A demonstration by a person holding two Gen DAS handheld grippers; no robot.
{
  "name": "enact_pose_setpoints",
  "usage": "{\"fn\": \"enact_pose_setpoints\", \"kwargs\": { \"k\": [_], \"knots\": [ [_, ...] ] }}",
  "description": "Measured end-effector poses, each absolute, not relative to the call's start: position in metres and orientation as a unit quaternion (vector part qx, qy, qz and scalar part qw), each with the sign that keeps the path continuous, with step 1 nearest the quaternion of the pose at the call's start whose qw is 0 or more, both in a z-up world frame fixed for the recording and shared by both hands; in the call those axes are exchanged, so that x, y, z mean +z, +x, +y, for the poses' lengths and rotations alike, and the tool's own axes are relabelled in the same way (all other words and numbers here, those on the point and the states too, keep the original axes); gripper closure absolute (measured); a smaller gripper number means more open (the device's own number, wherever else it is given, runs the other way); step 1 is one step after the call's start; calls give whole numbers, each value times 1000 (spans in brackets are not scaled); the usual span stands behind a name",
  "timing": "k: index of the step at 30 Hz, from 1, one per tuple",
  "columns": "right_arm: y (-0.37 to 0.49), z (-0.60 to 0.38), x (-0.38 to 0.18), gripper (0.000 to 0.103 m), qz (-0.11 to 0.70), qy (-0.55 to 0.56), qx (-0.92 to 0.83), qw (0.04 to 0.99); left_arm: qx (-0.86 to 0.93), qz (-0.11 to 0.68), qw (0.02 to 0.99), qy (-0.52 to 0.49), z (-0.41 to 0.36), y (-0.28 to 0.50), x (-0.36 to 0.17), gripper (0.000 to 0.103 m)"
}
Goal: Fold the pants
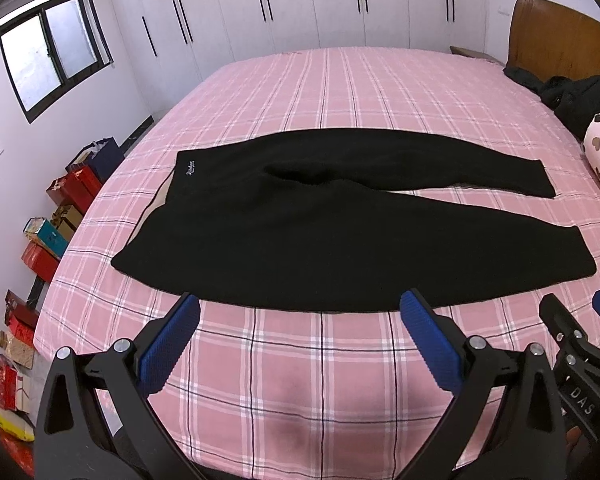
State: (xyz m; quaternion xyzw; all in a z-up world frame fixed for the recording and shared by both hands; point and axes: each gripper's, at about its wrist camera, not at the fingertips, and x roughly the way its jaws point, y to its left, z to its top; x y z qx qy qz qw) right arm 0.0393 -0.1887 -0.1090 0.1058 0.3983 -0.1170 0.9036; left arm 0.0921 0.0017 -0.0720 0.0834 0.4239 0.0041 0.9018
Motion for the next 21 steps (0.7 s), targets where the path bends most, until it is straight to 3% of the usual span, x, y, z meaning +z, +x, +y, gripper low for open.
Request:
{"fn": "enact_pose_setpoints", "kwargs": {
  "k": [6,10,21],
  "knots": [
    [71,-221,-131,11,414,109,-121,896,-15,456,887,74,1,129,-96,5],
    [109,-295,-152,11,412,146,-138,889,-48,491,870,13,21,173,-119,5],
    [267,-491,-190,11,431,161,-177,870,59,472,877,-67,145,366,-152,5]
  ]
}}
